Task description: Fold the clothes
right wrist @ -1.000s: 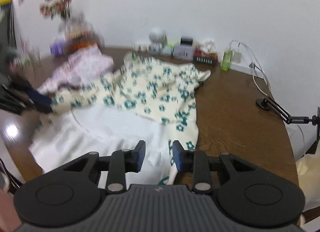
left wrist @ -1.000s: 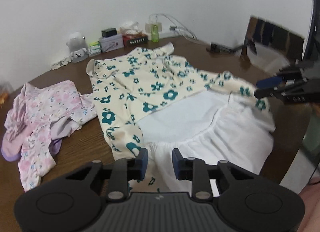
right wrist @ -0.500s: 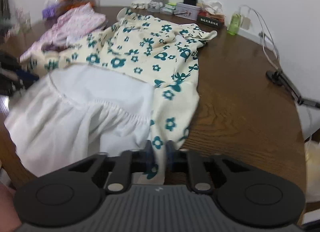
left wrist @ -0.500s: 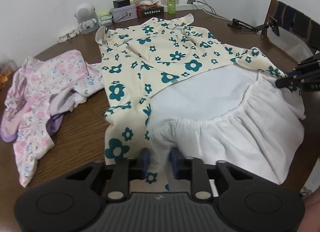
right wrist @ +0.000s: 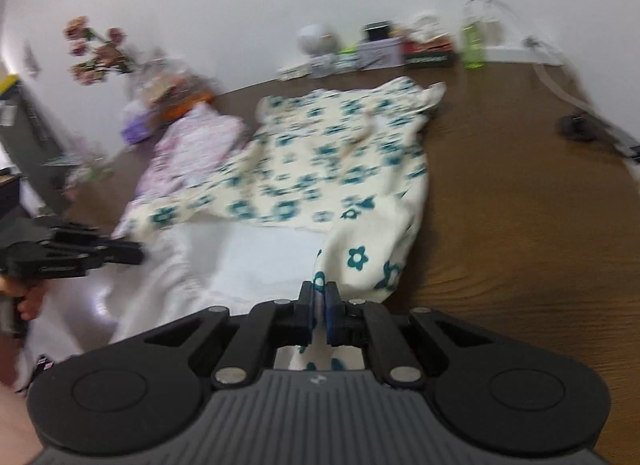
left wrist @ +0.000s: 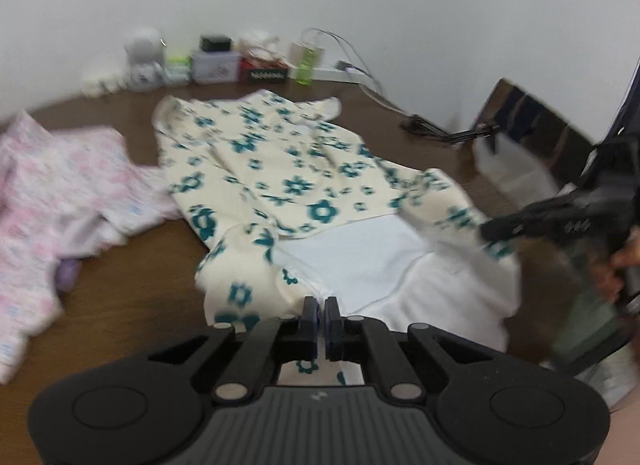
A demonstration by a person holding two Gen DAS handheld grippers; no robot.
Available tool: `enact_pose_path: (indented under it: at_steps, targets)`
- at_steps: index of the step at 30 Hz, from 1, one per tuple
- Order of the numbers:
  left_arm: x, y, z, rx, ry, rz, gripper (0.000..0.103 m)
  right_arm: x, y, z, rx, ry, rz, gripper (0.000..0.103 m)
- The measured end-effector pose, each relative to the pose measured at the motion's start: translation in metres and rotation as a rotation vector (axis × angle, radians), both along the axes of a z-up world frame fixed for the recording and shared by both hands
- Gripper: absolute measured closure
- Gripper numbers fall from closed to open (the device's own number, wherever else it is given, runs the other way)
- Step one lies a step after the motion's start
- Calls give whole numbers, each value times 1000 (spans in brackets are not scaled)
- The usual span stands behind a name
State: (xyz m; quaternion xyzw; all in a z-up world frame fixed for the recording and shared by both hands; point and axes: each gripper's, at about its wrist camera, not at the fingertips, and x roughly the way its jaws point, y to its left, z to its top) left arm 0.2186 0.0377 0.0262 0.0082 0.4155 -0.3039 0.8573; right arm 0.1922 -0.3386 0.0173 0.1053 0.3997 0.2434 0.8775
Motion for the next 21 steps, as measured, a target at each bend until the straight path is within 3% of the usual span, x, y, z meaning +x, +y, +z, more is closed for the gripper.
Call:
enact_pose_path:
  at_steps: [2, 5, 7, 9, 12, 16, 21]
  targets:
    - [6, -2, -12, 37, 31, 22, 97, 2, 5, -6, 27, 21, 18, 98]
    - [13, 3, -29, 99, 57, 69, 91, 8, 10, -29, -55, 86, 0, 98]
    - [15, 12, -29, 72, 70, 94, 90, 9, 8, -37, -75, 112, -12, 95]
    - [13, 19, -23, 65, 51, 115, 82, 7, 2, -37, -52, 113, -26, 92]
    - [8, 26, -15, 95, 11, 134, 71, 1, -6, -19, -41, 48, -52, 79]
    - [9, 23, -17, 119, 13, 124, 70, -5, -9, 0, -52, -19, -74, 78]
    - [19, 12, -28, 119, 36, 119, 71, -10, -4, -2, -69, -19, -67, 74]
